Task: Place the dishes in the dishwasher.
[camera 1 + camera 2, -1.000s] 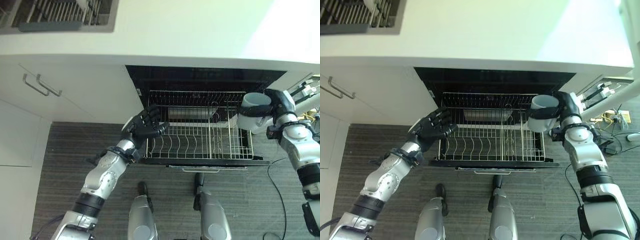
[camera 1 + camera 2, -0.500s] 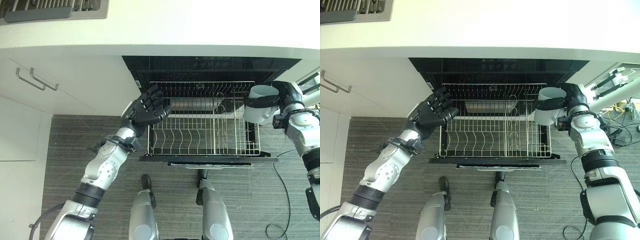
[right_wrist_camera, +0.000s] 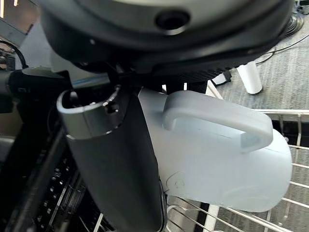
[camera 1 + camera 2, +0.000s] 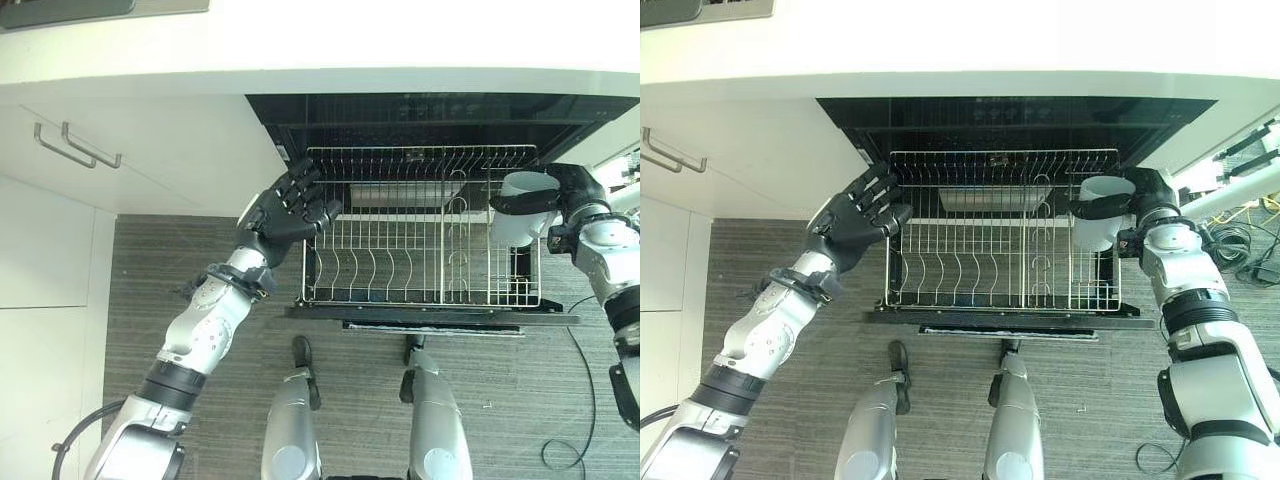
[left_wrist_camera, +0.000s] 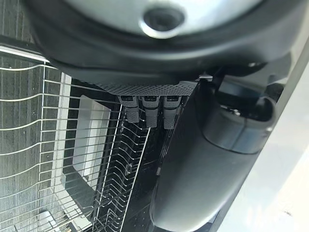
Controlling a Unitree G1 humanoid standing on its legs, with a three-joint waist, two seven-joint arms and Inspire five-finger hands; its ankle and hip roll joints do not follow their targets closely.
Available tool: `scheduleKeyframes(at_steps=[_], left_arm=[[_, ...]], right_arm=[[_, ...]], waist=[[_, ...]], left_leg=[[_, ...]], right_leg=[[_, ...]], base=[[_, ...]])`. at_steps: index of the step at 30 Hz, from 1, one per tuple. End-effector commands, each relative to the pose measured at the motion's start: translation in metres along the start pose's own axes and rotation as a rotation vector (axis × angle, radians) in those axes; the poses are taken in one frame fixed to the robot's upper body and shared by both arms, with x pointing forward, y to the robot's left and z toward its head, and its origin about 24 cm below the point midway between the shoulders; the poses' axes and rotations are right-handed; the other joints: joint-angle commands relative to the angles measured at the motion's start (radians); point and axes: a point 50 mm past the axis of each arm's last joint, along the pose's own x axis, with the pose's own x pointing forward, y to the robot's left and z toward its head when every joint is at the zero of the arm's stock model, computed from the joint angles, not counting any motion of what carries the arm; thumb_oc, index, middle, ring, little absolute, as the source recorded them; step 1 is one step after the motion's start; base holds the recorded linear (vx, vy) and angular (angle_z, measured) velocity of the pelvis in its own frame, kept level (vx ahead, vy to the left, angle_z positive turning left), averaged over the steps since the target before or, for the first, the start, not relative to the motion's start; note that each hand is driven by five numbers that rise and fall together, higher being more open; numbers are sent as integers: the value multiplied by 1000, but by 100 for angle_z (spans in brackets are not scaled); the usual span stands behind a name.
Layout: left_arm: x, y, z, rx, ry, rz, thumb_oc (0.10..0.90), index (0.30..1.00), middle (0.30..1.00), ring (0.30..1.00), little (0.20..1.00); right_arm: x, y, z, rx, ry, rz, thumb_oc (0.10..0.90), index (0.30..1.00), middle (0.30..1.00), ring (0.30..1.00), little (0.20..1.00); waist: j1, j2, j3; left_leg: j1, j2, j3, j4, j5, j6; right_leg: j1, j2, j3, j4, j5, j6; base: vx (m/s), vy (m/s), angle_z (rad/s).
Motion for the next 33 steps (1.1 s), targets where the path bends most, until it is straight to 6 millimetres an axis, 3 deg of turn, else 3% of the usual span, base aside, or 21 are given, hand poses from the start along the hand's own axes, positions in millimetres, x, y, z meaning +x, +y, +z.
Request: scheduleKeyframes(at_steps=[1, 2, 22, 25, 27, 33], left_arm=[[2, -29, 46, 0, -237, -157, 800, 900, 900, 900, 900], [2, -29, 46, -1, -237, -156, 800, 900, 900, 900, 900], [-3, -26, 45, 0, -233, -154, 800, 900, 900, 900, 900], [-3, -27, 45, -1, -238, -146, 800, 900, 900, 900, 900], [-4, -26, 46, 1, -242, -142, 800, 900, 900, 900, 900], [-6, -26, 49, 3, -252, -131, 800, 900, 900, 900, 900]], right_arm=[[-1, -15, 67, 9, -229, -47, 657, 686, 686, 686, 686], [-1, -16, 66, 6, -229, -52, 800, 900, 900, 900, 900], [-6, -26, 80, -84, -285, -113, 800, 900, 900, 900, 900], [-4, -19, 64, 25, -171, -57, 800, 900, 900, 900, 900], [-4, -16, 54, -8, -119, -35, 800, 900, 900, 900, 900], [-6, -18, 52, -68, -93, -13, 800, 900, 900, 900, 900]], waist=[[8, 5, -57], [8, 6, -55], [7, -2, -44], [3, -5, -45], [1, -7, -43], [-4, -15, -39]], left_leg=[[-6, -41, 1, 61, -150, 30], [-6, -42, 2, 61, -150, 30], [-6, -47, -2, 61, -156, 38], [-7, -47, 0, 61, -157, 38], [-7, -46, 1, 61, -158, 38], [0, -40, 7, 61, -157, 39]], right_leg=[[-27, -24, -25, 157, -258, 41], [-27, -24, -25, 157, -258, 41], [-33, -14, -20, 157, -252, 43], [-35, -13, -17, 157, -253, 44], [-36, -12, -15, 157, -252, 43], [-31, -6, -13, 157, -252, 41]], base=[[0, 0, 0], [0, 0, 0], [0, 0, 0], [0, 0, 0], [0, 0, 0], [0, 0, 0]])
